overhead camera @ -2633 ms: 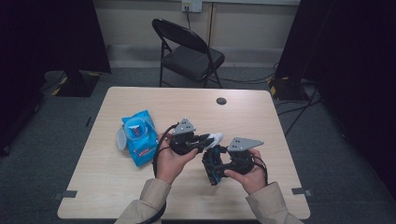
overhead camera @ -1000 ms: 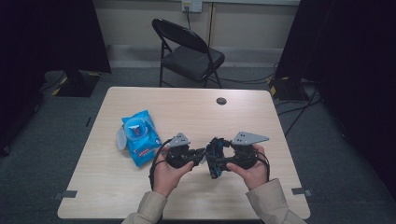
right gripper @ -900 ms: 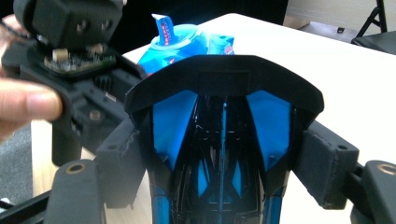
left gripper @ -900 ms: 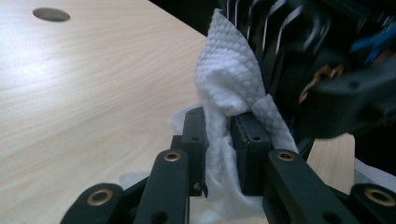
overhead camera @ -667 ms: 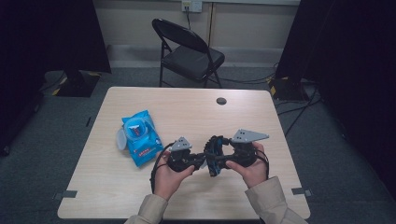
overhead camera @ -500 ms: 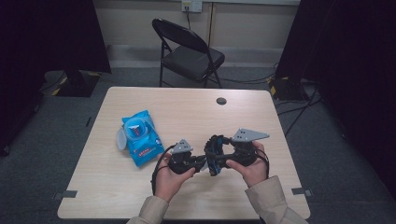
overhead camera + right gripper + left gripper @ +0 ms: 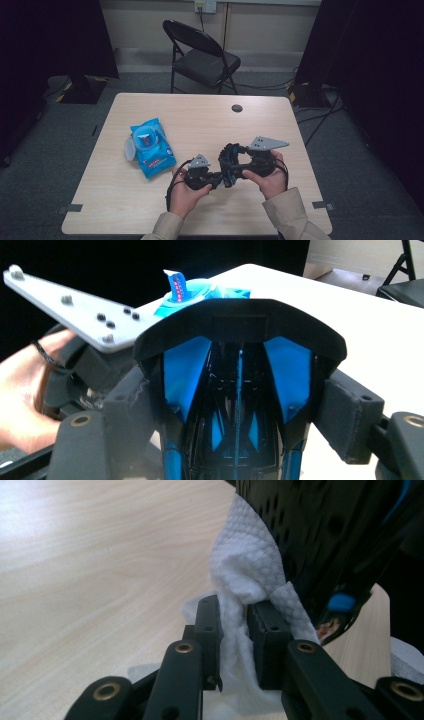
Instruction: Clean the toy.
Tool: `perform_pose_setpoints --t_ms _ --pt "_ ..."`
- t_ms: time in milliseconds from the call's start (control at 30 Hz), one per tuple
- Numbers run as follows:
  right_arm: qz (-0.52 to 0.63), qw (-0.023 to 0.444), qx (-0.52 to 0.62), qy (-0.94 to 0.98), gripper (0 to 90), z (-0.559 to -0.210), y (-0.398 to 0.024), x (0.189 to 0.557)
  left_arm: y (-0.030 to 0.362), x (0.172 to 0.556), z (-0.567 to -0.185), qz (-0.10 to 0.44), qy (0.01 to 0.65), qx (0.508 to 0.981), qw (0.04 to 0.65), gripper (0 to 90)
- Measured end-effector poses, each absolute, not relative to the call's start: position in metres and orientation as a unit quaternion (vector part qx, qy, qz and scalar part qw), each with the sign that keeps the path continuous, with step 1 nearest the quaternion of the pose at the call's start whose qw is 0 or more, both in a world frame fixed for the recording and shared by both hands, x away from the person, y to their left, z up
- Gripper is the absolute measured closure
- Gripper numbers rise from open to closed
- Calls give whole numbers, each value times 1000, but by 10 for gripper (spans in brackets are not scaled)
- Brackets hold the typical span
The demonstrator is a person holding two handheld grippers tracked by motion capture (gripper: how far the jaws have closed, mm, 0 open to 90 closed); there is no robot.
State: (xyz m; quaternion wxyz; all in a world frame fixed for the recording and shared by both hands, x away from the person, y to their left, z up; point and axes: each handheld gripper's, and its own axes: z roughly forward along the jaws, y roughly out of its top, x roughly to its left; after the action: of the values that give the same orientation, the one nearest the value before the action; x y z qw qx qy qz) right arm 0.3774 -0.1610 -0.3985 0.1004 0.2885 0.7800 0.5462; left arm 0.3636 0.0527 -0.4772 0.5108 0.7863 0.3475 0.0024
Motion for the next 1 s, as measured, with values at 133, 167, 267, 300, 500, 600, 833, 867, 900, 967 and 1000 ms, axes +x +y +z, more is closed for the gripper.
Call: perform_pose_setpoints --t_ms 133,167,267,300,500,600,833,867,900,967,1000 --pt "550 100 291 776 259 -398 -163 378 51 362 -483 -3 347 791 505 763" --pt "549 100 291 777 259 -398 -164 378 52 362 -484 -5 346 792 503 763" --pt "550 101 292 776 258 -399 -165 378 56 363 -483 -6 348 791 504 763" --pt "550 101 293 775 258 -399 -166 378 59 363 -482 -6 350 789 505 763" --pt "548 102 296 775 259 -402 -173 377 80 371 -460 19 364 773 519 764" --pt "547 101 298 776 258 -405 -174 376 88 375 -449 30 368 767 525 764" --pt "541 98 291 783 258 -410 -169 372 97 382 -426 46 371 752 543 764" --pt "540 97 288 785 258 -411 -168 371 97 382 -424 48 371 750 546 764" --pt "539 96 287 786 259 -412 -167 371 98 383 -421 51 371 746 550 764" --pt "539 94 286 787 258 -414 -164 370 98 385 -417 51 372 741 557 764" --pt "540 93 286 786 259 -415 -163 369 98 385 -415 51 371 740 559 764"
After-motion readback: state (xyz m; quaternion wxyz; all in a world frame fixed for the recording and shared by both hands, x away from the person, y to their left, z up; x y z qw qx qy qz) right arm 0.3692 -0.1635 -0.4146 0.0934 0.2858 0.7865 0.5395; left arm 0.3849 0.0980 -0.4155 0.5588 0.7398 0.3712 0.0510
